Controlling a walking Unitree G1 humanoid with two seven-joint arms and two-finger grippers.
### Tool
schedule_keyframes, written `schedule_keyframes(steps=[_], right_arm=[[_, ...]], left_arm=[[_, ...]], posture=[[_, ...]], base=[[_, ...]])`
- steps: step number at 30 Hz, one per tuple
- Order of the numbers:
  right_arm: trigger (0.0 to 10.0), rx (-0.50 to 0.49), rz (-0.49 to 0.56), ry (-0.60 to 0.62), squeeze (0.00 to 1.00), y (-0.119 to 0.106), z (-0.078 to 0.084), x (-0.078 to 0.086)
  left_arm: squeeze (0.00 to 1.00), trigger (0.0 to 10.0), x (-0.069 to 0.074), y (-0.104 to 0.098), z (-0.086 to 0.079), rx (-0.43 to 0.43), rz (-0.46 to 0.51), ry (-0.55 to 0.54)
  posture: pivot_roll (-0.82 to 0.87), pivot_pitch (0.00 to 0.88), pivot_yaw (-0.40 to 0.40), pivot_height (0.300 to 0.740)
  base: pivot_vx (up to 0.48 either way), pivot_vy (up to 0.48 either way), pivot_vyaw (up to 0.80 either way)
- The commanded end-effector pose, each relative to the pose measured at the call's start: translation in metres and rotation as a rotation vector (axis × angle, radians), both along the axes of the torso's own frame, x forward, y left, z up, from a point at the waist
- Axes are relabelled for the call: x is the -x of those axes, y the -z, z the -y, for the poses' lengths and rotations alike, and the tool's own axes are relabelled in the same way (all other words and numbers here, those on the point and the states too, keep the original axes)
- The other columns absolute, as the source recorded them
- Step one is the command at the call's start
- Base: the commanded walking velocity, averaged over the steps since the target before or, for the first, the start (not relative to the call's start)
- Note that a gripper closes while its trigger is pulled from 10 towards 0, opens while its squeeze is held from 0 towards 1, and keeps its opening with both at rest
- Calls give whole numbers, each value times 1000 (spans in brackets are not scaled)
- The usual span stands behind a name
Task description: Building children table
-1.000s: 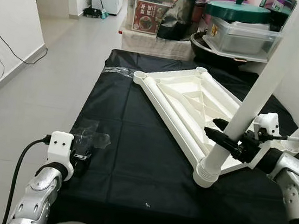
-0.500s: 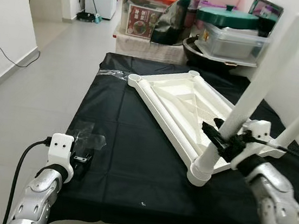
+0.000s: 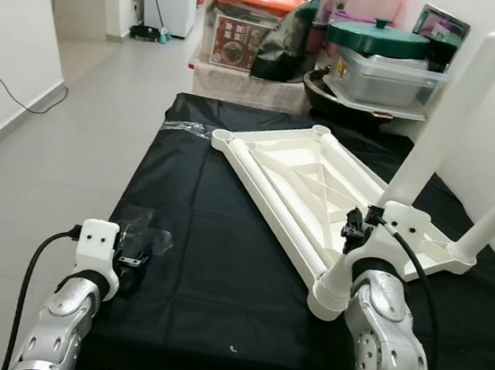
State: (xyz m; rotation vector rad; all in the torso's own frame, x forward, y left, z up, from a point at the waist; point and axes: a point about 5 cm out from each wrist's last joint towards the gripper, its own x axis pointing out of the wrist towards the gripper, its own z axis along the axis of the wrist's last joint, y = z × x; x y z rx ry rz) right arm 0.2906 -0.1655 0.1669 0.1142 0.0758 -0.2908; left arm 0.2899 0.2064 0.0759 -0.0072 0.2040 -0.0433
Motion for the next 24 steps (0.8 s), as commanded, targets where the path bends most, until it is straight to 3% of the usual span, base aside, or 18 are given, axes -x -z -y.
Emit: schedule_keyframes(steps=[1,7,8,11,12,17,20,23,24], right_arm=[[0,-44,-256,61,0,43,8,9],[0,-64,-251,85,0,34,3,13],[10000,-78,-257,78,0,33,1,15],[10000,-84,-252,67,0,31,-1,15],[10000,-100,-217,84,1000,24,0,18],[10000,-102,-138,80,1000,7,3,17],[10000,-76,1,10,1000,-21,7,12],[10000,-56,46,-40,1000,-32,9,11],[10000,-52,95,-124,1000,-44,9,10]], left_arm=[[0,10000,-1,1,1,-6,-3,4],[0,10000,0,3,4,-1,-6,5],[0,10000,0,4,5,1,-8,7],[0,10000,1,5,5,1,-9,9],[0,10000,1,5,5,0,-11,11],[0,10000,-1,4,3,-3,-11,12],[0,10000,-1,4,3,-5,-12,14],[0,10000,-2,5,3,-5,-13,17],[0,10000,-2,5,4,-5,-13,20]], posture=[[106,0,-61,740],[99,0,-63,740],[96,0,-61,740],[93,0,-59,740],[91,0,-57,740],[91,0,-57,740],[75,0,-48,740],[72,0,-45,740],[68,0,-43,740]], base=[[0,0,0],[0,0,0],[0,0,0],[0,0,0],[0,0,0],[0,0,0],[0,0,0],[0,0,0],[0,0,0]])
